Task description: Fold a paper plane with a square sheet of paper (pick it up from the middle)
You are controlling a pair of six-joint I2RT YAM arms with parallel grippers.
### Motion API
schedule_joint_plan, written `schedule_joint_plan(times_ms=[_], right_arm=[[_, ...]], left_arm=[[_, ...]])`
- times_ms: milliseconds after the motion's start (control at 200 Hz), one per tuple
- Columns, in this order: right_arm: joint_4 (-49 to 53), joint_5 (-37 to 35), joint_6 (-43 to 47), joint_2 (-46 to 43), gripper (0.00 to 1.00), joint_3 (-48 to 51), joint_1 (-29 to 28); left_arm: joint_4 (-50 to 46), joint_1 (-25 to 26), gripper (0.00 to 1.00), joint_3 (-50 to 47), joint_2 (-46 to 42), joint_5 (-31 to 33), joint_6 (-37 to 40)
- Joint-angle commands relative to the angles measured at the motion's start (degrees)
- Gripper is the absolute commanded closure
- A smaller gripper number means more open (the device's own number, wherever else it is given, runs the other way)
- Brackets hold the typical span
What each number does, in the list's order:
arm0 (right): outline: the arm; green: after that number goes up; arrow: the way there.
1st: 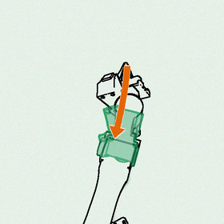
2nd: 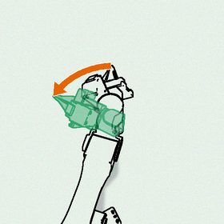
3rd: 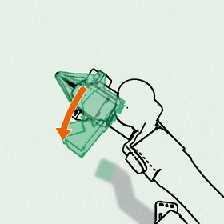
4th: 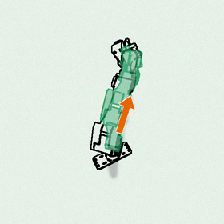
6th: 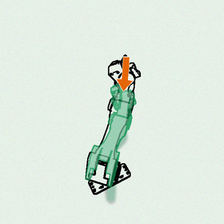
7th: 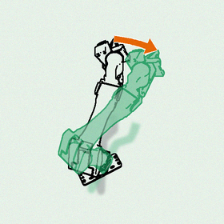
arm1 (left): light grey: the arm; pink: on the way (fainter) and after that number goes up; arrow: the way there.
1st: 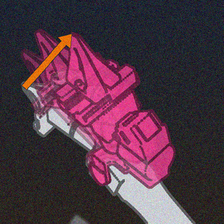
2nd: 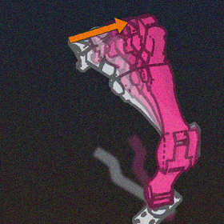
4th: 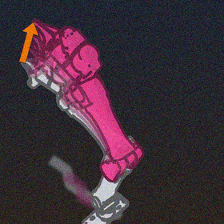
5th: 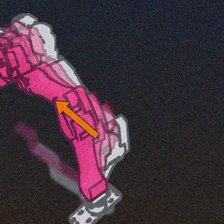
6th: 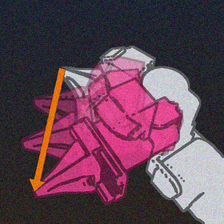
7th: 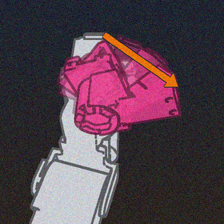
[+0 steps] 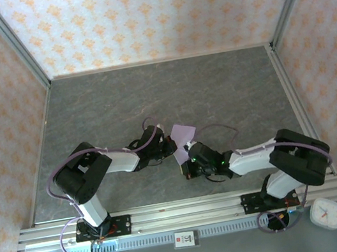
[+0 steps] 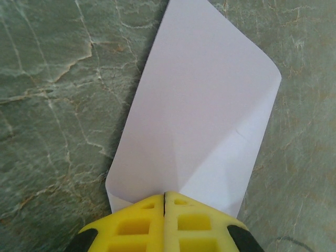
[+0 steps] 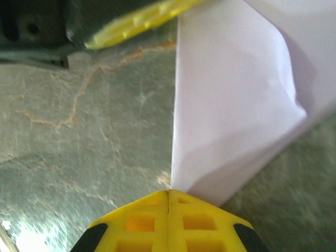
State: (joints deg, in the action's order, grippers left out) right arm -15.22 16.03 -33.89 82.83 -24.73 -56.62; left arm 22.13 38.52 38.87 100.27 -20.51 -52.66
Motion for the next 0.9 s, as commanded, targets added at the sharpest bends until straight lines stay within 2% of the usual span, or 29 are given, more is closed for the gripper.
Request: schedule_joint_plan(times_ms=[0,150,320,485,591,641,746,816,896], right_arm=[[16.8,-2.1,-1.9,-4.1,1.00,2.0,-1.3],[21.9,-6.0,-2.4,-12.8,1.00,0.0,0.5],[19.9,-6.8,-3.1,-16.9,1.00,-1.8,1.8],[12.6,-3.5,-4.7,-15.7,1.00,-2.8,1.8],[8.0,-3.0,-6.0,-14.4,1.00,-2.4,1.8],[6.2,-3.3,-6.2,-13.5,1.00,-2.3,1.8],[4.0,-4.7,-7.4,-12.3,1.00,-2.3,1.8],[2.2,-5.1,-8.7,-12.4,1.00,-1.7,1.8],[0.4,-5.3,-10.0,-13.3,1.00,-0.4,1.3]], left_arm=[[-6.1,-0.8,1.00,-0.4,2.9,4.6,-1.0],[-5.4,-0.8,1.00,-0.7,2.6,4.7,-2.5],[-3.9,-0.8,1.00,-3.3,0.5,5.8,-7.6],[2.2,0.7,1.00,-12.4,-6.9,10.9,-21.4],[4.3,5.2,1.00,-17.3,-13.3,18.2,-31.8],[4.9,6.6,1.00,-17.9,-15.4,20.5,-34.2],[5.2,7.1,1.00,-15.7,-17.9,22.8,-32.1],[1.8,6.9,0.98,-12.1,-18.8,23.5,-26.3],[-0.6,6.4,0.97,-8.5,-19.1,21.5,-19.0]])
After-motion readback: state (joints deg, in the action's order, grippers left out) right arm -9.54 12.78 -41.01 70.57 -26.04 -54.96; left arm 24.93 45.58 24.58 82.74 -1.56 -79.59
